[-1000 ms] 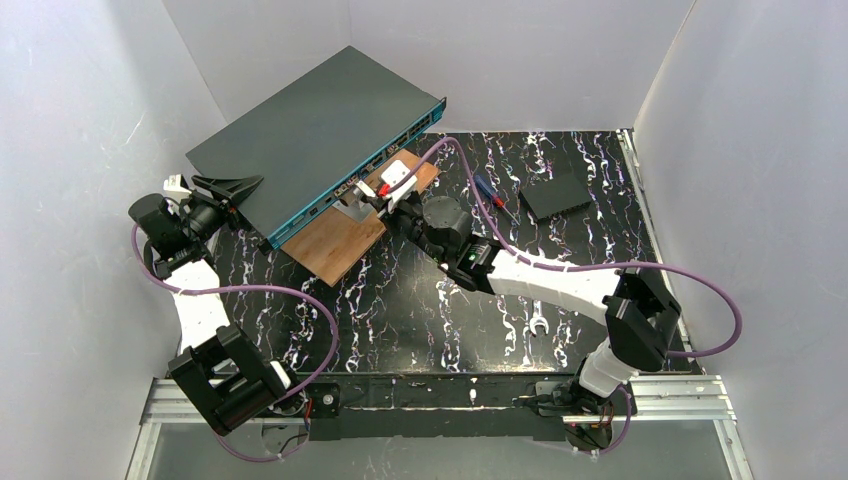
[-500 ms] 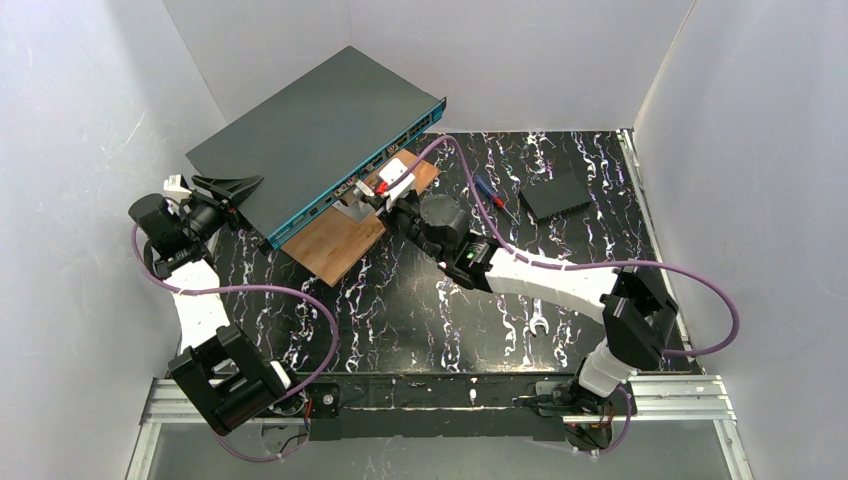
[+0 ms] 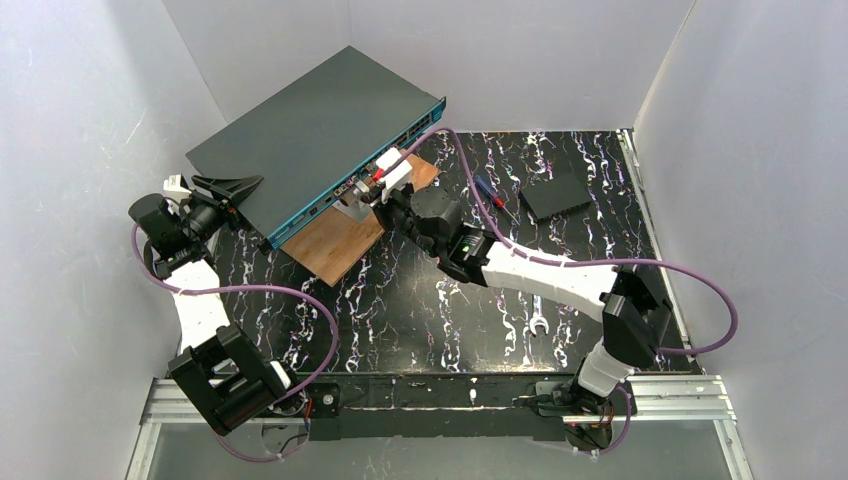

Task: Insert the plug into the switch port
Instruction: Insert the connector into the switch port.

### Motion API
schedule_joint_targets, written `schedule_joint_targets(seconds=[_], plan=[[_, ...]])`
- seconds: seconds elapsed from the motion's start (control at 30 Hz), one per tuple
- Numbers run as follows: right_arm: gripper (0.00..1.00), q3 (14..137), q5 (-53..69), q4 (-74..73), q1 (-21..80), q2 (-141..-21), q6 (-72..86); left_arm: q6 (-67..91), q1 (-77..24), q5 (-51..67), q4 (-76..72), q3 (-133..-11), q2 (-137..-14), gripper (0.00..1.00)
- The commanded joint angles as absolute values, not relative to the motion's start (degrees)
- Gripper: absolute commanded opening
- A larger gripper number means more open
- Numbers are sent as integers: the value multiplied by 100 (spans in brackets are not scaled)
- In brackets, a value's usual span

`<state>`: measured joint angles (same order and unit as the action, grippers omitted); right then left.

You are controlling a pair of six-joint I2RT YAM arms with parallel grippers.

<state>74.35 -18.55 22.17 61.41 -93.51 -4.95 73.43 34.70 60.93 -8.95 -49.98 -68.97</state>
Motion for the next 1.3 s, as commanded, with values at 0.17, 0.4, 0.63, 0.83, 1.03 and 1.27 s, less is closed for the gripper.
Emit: schedule_joint_targets(seconds=[0.17,0.4,0.63,0.83,1.03,1.27], plan=[[1,8238,-1951,2365,6117,-9665,-116,6869,3349,6267,-457,-4790,-6962,0],[1,8573,-1870,2307,6067,-9949,-149,6858,3349,6275,-457,-4788,-6953,0],[1,9004,-1688,2283,5987,-10261,-108,6862,3351,6278,-457,-4789,-6963,0],[7,8888,-1667,2317,5959,-10156,-58,6856,3346,6284,-457,-4790,-6961,0],[19,8546,-1724,2297,5959,-9788,-85,6857,3348,6268,-457,-4781,-6959,0],[48,8134,-1789,2259,5959,-9416,-92,6859,3351,6267,-457,-4781,-6946,0]])
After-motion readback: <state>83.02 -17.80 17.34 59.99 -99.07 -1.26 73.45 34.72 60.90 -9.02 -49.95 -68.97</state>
